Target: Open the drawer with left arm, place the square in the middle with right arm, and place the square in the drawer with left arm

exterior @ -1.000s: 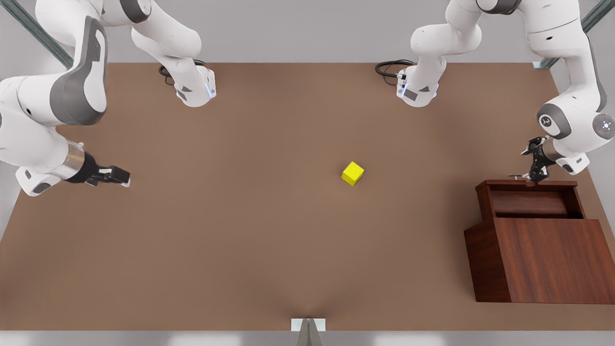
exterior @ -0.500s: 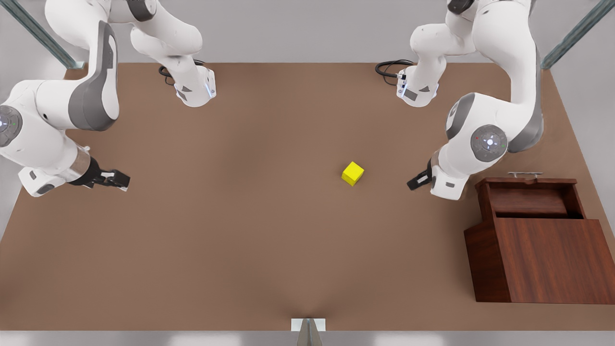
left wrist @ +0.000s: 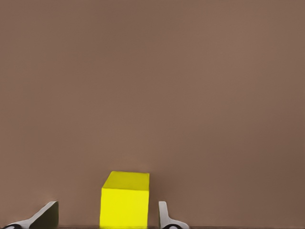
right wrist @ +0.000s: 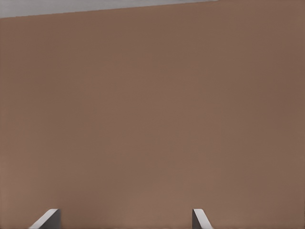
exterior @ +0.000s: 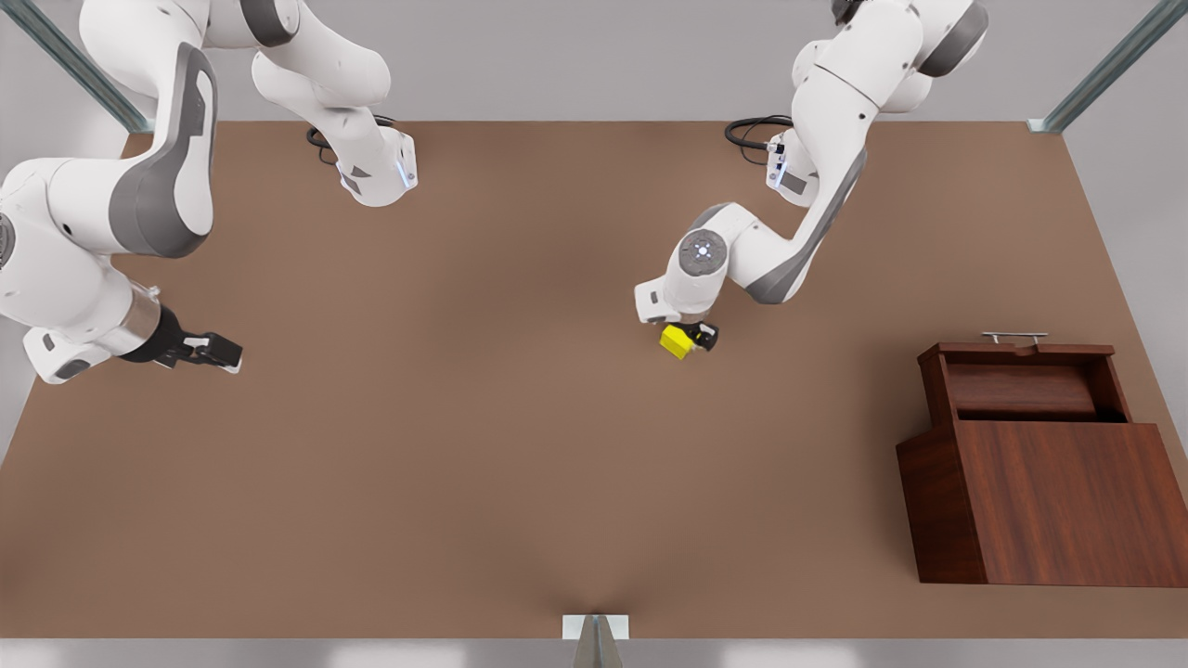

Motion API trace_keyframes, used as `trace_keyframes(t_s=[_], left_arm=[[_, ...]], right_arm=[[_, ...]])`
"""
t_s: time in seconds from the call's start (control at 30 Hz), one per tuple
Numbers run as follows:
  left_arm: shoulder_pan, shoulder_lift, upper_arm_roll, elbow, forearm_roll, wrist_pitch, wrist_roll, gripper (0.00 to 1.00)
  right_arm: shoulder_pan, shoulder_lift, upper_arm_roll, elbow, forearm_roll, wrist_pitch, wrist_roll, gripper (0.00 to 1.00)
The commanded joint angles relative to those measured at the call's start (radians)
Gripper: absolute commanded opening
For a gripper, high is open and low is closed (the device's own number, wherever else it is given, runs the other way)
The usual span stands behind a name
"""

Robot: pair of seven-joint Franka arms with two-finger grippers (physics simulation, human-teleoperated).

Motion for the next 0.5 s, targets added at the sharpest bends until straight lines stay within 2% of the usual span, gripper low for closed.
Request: trace_keyframes(t_s=[0.0, 0.17, 0.47], left_arm=[[-0.001, -0.002, 0.002, -0.006, -0.039, -0.001, -0.004, 1.0], [-0.001, 0.007, 0.016, -0.099, -0.038, 0.105, -0.004, 1.0], [-0.001, 0.044, 0.016, -0.121, -0.032, 0.145, -0.004, 1.0]], right_arm=[[0.0, 0.0, -0.001, 0.0, 0.0, -0.002, 0.0, 1.0], [0.0, 0.0, 0.0, 0.0, 0.002, -0.002, 0.002, 1.0], [0.002, 0.0, 0.002, 0.002, 0.005, -0.006, 0.008, 1.0]])
